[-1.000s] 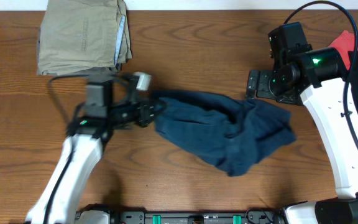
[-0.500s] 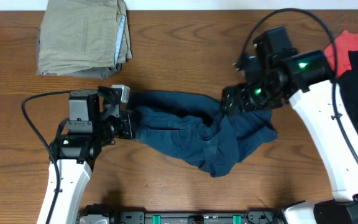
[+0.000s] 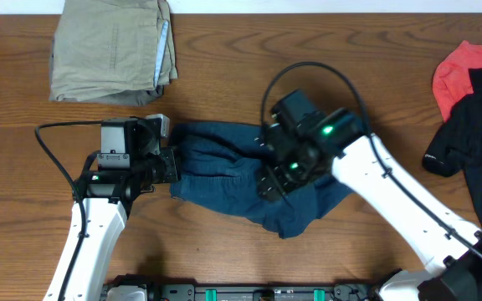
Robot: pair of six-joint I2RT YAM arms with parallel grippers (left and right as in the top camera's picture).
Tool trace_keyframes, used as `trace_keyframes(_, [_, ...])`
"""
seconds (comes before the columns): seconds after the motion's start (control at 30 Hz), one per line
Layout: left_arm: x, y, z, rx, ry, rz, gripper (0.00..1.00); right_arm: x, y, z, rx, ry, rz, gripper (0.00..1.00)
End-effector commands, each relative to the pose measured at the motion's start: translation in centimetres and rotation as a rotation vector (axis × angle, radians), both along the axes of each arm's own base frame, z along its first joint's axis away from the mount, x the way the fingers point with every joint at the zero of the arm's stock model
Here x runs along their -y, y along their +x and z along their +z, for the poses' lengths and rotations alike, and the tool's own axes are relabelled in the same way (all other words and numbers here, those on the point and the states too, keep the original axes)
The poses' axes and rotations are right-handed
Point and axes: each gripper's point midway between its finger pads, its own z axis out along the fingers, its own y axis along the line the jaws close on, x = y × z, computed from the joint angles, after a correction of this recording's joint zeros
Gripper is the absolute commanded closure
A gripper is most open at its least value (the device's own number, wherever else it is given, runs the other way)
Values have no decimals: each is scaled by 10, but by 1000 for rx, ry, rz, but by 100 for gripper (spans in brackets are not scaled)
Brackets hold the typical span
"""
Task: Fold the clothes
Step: 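Grasp the navy trousers' center with the right gripper while left holds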
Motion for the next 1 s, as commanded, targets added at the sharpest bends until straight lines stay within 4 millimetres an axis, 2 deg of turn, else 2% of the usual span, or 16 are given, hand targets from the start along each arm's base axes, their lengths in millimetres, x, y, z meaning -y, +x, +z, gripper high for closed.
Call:
trace_keyframes(0.0, [-5, 2, -1, -5, 14, 22, 94, -5, -3, 2, 47, -60, -42, 11])
trace_keyframes(0.1, [-5, 1, -1, -10, 14, 22, 94, -8, -8, 0, 73, -105, -42, 8])
trace_keyframes(0.27, [-5, 1, -1, -11, 14, 22, 94, -10, -12, -9, 99, -188, -101, 10])
trace_keyframes(0.47, [-5, 0, -2, -15, 12, 24, 94, -11, -12, -31, 125, -305, -161, 14])
trace_keyframes(0.57, [-5, -2, -3, -24, 12, 24, 94, -5, -6, -45, 141, -380, -184, 19])
trace_keyframes(0.67, [-5, -4, -4, -33, 13, 24, 94, 1, -3, -53, 137, -421, -194, 32])
trace_keyframes(0.77, [-5, -4, -4, -35, 13, 24, 94, 5, 3, -51, 157, -434, -207, 48])
trace_keyframes(0.97, [-5, -4, -4, -35, 13, 24, 94, 15, 17, -33, 196, -430, -251, 48])
